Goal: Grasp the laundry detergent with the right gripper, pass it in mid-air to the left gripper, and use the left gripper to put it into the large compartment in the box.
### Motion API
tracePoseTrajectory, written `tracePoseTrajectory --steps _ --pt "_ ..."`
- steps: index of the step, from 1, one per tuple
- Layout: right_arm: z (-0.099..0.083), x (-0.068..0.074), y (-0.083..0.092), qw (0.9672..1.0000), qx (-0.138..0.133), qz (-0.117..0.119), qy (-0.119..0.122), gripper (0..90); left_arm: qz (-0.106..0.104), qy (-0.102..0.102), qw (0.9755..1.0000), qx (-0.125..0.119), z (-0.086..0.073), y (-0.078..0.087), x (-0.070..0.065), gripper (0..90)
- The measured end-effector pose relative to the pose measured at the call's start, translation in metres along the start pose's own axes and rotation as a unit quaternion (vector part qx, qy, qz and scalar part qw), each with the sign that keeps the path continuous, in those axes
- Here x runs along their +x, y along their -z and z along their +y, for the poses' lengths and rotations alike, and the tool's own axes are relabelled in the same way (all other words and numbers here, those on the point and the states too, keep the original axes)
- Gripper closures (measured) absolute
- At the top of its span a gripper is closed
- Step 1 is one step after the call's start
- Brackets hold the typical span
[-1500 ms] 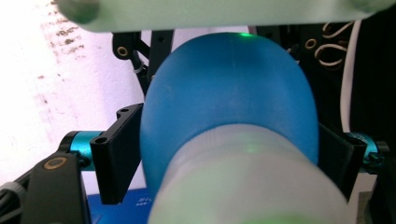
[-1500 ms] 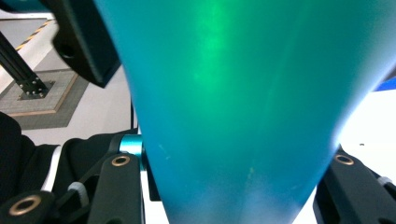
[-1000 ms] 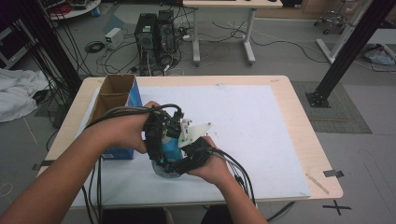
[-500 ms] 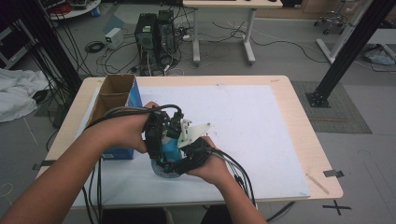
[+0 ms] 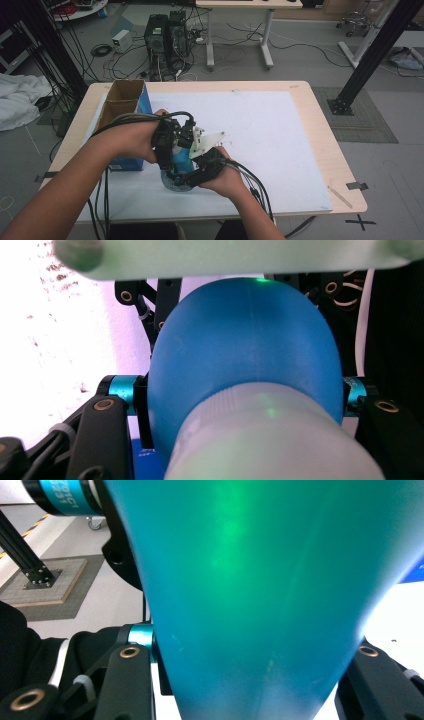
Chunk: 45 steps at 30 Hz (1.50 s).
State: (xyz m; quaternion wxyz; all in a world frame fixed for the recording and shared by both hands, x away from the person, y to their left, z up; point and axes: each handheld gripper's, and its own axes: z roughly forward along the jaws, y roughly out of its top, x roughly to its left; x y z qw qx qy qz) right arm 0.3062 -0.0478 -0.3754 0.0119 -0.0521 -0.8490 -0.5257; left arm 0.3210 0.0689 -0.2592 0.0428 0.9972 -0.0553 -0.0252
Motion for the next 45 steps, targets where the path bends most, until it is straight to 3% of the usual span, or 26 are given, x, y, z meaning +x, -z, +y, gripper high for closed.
tracePoseTrajectory --steps 14,20,23,33,38,45 --pt "0.000 0.001 0.001 0.9999 -0.001 0.008 0.008 46.1 -0.001 0.008 1.0000 0.000 0.001 0.002 -0.004 40.1" --pt "0.001 -0.001 0.009 0.9998 -0.004 0.018 -0.003 43.3 -0.003 0.010 0.9999 -0.009 0.004 0.008 -0.004 40.2" --pt "0.001 -0.002 0.014 0.9998 0.001 0.021 -0.007 39.3 0.002 0.012 0.9999 -0.003 0.005 0.010 -0.003 40.1" --pt "-0.003 -0.005 0.045 0.9989 0.020 -0.033 -0.026 23.7 0.012 0.047 0.9988 -0.002 -0.008 0.023 0.003 40.1" --pt "-0.002 -0.007 0.059 0.9977 0.042 -0.043 -0.032 23.5 0.014 0.059 0.9982 0.000 -0.011 0.031 0.005 40.0" --pt "0.003 -0.008 0.077 0.9931 0.090 -0.067 -0.033 23.5 0.016 0.087 0.9961 0.007 -0.016 0.042 0.008 39.9"
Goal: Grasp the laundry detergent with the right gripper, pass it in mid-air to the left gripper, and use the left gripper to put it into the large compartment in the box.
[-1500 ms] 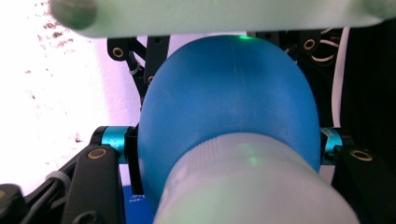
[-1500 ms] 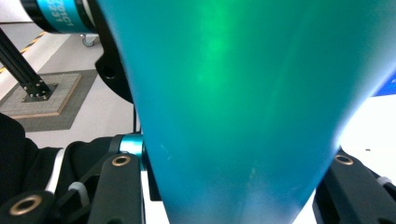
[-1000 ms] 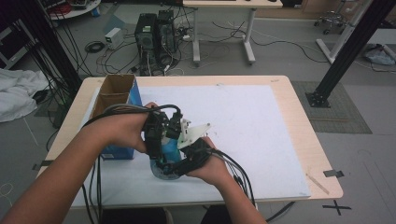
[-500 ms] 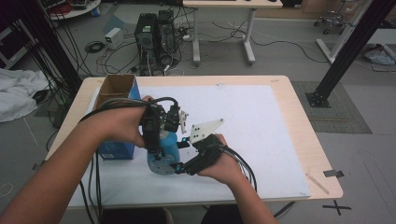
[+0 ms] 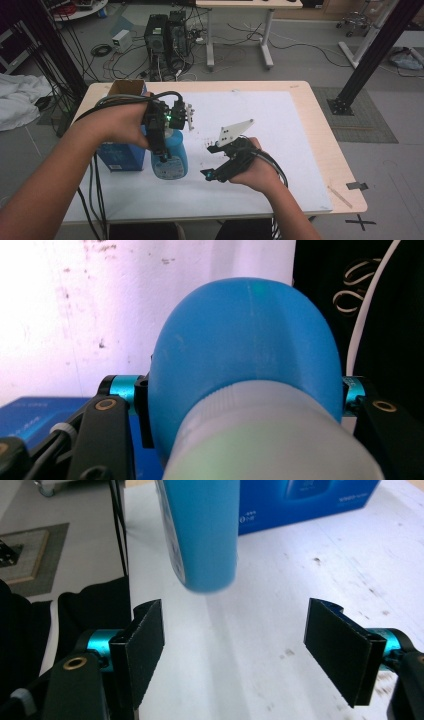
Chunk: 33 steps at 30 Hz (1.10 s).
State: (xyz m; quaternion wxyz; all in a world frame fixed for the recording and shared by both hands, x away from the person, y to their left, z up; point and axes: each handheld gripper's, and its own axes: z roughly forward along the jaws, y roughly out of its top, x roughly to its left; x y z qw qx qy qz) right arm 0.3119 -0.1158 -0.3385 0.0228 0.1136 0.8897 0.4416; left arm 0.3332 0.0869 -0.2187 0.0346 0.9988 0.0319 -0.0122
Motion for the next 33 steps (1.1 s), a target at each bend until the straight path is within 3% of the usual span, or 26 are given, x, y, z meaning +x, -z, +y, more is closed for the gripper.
tracePoseTrajectory --steps 9,12,18,23,27,28,29,31,33 --pt "0.007 -0.005 0.025 0.9986 0.044 -0.030 -0.002 21.5 0.012 0.039 0.9992 0.003 -0.010 0.018 0.009 39.7" --pt "0.008 -0.007 0.031 0.9974 0.059 -0.042 -0.007 16.3 0.015 0.052 0.9985 0.000 -0.013 0.025 0.013 39.7" --pt "0.010 -0.011 0.038 0.9954 0.082 -0.049 -0.008 16.2 0.014 0.074 0.9971 -0.006 -0.018 0.037 0.019 39.6" --pt "0.009 -0.017 0.043 0.9906 0.124 -0.054 -0.021 13.7 0.015 0.107 0.9942 -0.004 -0.022 0.050 0.027 39.6" --pt "0.008 -0.020 0.046 0.9887 0.137 -0.055 -0.025 13.7 0.019 0.126 0.9918 -0.002 -0.024 0.058 0.030 39.6" --pt "0.008 -0.021 0.047 0.9883 0.140 -0.055 -0.026 13.6 0.022 0.144 0.9893 -0.004 -0.026 0.065 0.033 39.6" --pt "0.008 -0.021 0.047 0.9883 0.140 -0.055 -0.026 13.6 0.022 0.144 0.9893 -0.004 -0.026 0.065 0.033 39.6" --pt "0.010 -0.024 0.049 0.9853 0.160 -0.053 -0.028 13.5 0.025 0.160 0.9868 -0.004 -0.029 0.073 0.035 39.6" --pt "0.010 -0.024 0.049 0.9843 0.166 -0.054 -0.029 13.4 0.028 0.174 0.9844 -0.007 -0.031 0.079 0.037 39.5"
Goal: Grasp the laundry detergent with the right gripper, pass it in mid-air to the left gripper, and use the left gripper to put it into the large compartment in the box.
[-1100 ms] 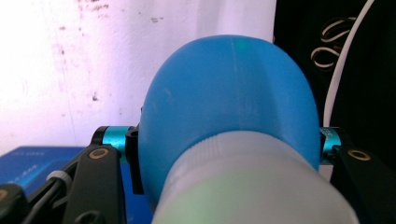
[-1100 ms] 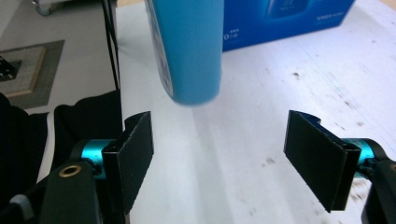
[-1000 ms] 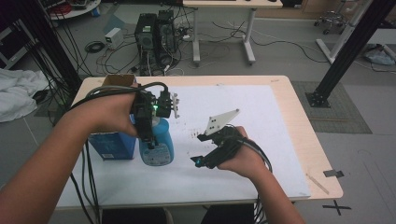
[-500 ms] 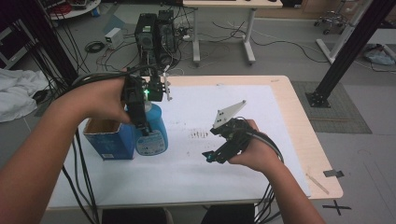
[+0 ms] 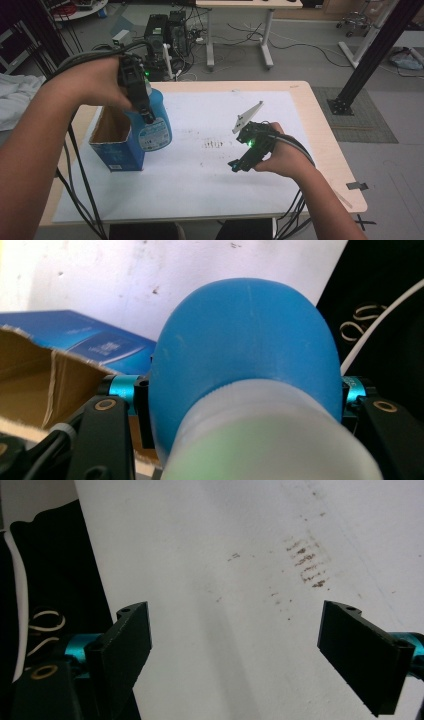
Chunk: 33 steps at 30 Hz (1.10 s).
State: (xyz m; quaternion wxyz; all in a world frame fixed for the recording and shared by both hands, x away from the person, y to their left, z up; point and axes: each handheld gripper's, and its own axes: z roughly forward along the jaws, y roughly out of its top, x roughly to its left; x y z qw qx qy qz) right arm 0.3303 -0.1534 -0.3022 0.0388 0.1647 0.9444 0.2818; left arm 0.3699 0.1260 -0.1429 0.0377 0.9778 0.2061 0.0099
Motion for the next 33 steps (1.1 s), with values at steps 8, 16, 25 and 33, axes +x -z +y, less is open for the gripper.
tracePoseTrajectory --steps 8,16,25,33 --pt "0.000 -0.003 -0.005 0.9998 0.019 0.012 0.001 13.1 0.012 0.044 0.9989 -0.008 -0.010 0.018 0.012 39.5" --pt "0.002 -0.008 -0.007 0.9993 0.034 0.018 0.000 12.6 0.018 0.111 0.9933 -0.027 -0.041 0.038 0.042 39.5" --pt "0.006 -0.010 -0.014 0.9990 0.042 0.018 0.002 12.6 0.029 0.154 0.9876 -0.014 -0.064 0.034 0.066 39.5" --pt "0.008 -0.012 -0.019 0.9988 0.045 0.020 0.001 12.6 0.028 0.177 0.9839 -0.007 -0.074 0.021 0.080 39.5"
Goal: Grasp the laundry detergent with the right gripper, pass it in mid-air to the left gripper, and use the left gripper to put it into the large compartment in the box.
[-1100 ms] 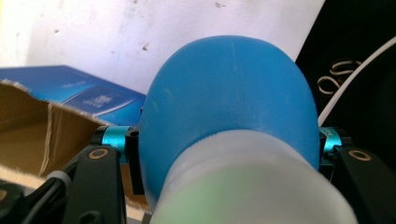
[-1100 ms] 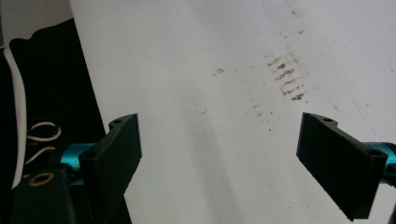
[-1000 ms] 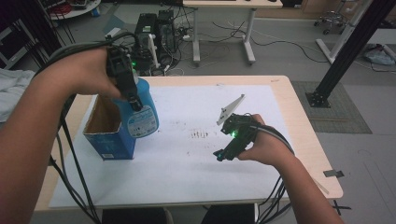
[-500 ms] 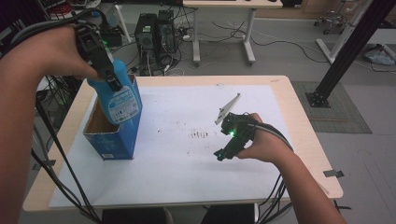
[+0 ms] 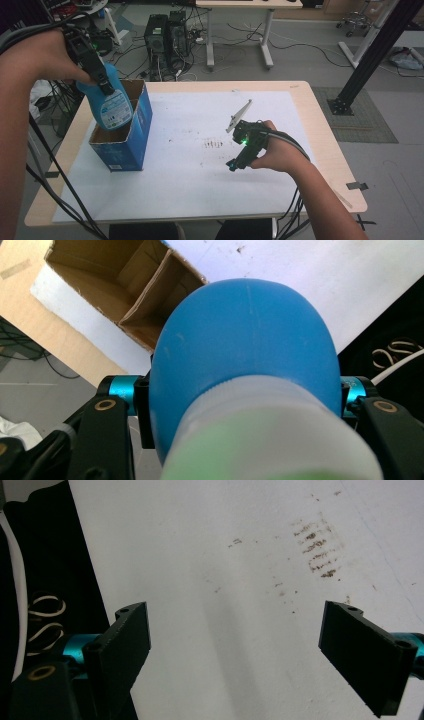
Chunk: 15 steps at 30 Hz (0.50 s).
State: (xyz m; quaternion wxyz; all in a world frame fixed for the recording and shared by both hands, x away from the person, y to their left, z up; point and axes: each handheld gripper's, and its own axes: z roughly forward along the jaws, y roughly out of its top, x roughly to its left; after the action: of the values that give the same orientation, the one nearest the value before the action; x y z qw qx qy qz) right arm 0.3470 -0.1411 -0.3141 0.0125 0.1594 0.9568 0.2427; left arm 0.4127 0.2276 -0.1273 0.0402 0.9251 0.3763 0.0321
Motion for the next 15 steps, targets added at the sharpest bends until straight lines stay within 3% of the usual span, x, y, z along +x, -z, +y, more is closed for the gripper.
tracePoseTrajectory --steps 9,15 --pt "0.000 -0.001 -0.004 1.0000 0.002 0.003 -0.001 12.6 -0.003 0.016 0.9999 0.001 -0.006 -0.020 0.018 39.5" --pt "0.001 -0.002 -0.006 1.0000 0.007 0.004 -0.002 12.6 -0.004 0.012 0.9999 0.007 -0.008 -0.032 0.022 39.5"
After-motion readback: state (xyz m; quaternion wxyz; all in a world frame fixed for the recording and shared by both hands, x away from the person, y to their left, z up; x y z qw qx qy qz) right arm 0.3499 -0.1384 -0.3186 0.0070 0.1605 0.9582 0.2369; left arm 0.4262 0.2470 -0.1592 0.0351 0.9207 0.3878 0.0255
